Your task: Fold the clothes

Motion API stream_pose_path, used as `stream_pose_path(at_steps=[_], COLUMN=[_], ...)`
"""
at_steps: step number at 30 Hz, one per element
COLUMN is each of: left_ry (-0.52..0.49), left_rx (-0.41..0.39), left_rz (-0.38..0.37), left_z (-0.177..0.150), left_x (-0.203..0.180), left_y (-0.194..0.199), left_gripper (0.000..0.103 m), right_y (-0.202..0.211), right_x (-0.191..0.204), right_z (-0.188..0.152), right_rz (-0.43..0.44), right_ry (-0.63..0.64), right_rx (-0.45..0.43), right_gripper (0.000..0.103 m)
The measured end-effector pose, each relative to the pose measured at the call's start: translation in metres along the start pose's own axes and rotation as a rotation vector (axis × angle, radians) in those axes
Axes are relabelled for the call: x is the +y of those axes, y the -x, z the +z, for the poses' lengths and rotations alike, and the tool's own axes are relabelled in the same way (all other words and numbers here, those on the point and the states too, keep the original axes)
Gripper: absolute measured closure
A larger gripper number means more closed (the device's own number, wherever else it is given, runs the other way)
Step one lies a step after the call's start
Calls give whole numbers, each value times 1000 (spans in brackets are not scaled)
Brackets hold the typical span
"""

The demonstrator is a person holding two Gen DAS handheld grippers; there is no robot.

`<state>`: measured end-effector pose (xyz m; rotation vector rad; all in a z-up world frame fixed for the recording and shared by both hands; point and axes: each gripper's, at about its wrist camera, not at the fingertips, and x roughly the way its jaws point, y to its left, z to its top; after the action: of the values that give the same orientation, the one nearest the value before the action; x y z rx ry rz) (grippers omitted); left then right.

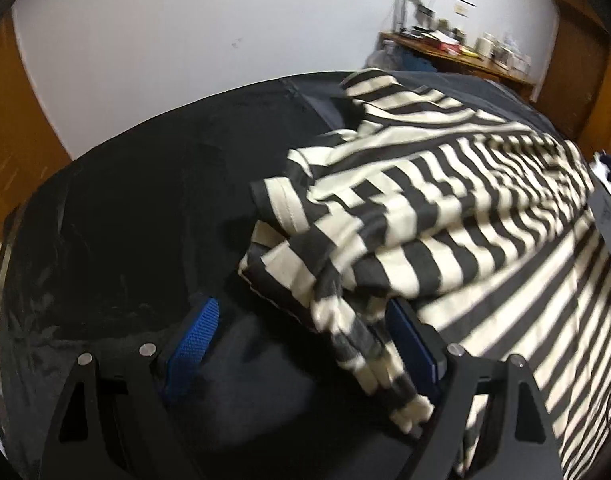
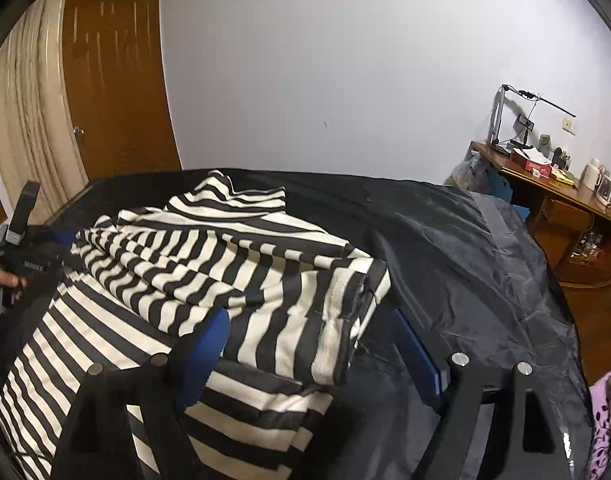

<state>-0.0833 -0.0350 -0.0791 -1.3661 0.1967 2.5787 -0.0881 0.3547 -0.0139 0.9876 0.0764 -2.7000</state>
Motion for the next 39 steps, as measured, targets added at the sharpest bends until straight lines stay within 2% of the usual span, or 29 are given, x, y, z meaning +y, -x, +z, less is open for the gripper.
stream_pose_path(at_steps=[3, 7, 10, 12, 13, 14, 15, 17, 23, 28, 29, 30, 32, 35, 39], left_ry=[34, 54, 75, 85, 83, 78, 72, 66, 71, 68, 75, 84, 100, 123, 125], left_rx=[-11, -28, -46, -43, -40, -37, -34, -32, -25, -10, -11, -12, -23, -45, -54], left_rz=[5, 14, 5, -16, -22, -28, -34, -46, -79, -85, -89, -96, -106, -111, -92], left_z=[4, 4, 2, 2, 2, 2, 1, 1, 4, 8, 9, 9, 9, 5, -12], left_x=[2, 3, 8, 10, 9, 8, 6, 4, 0, -5, -4, -3, 1, 7, 17], left_y=[-1, 4, 10, 12, 12, 11, 11, 10, 4, -4, -4, -3, 1, 12, 29], left_gripper=[14, 16, 25, 29, 32, 36, 37, 38, 38, 38, 41, 45, 62, 70, 70], right_y=[2, -3, -14, -23, -29, -35, -40, -49, -73, -100, -103, -104, -93, -55, 9], right_x=[-11, -34, -45, -49, -50, -52, -54, -58, -65, -71, -69, -67, -61, -52, -32], right_z=[2, 6, 8, 8, 8, 8, 8, 8, 11, 14, 16, 19, 28, 37, 43], right_rz=[57, 198, 320, 354, 352, 363, 391, 444, 540, 541, 534, 527, 547, 677, 903], right_ry=[-39, -155, -235, -254, -257, -265, -278, -304, -365, -416, -408, -394, -360, -275, -88], right_rx=[14, 21, 34, 60, 76, 88, 96, 107, 131, 159, 154, 143, 69, -70, -229], right_gripper=[18, 18, 19, 19, 22, 34, 50, 65, 67, 67, 77, 88, 96, 97, 96])
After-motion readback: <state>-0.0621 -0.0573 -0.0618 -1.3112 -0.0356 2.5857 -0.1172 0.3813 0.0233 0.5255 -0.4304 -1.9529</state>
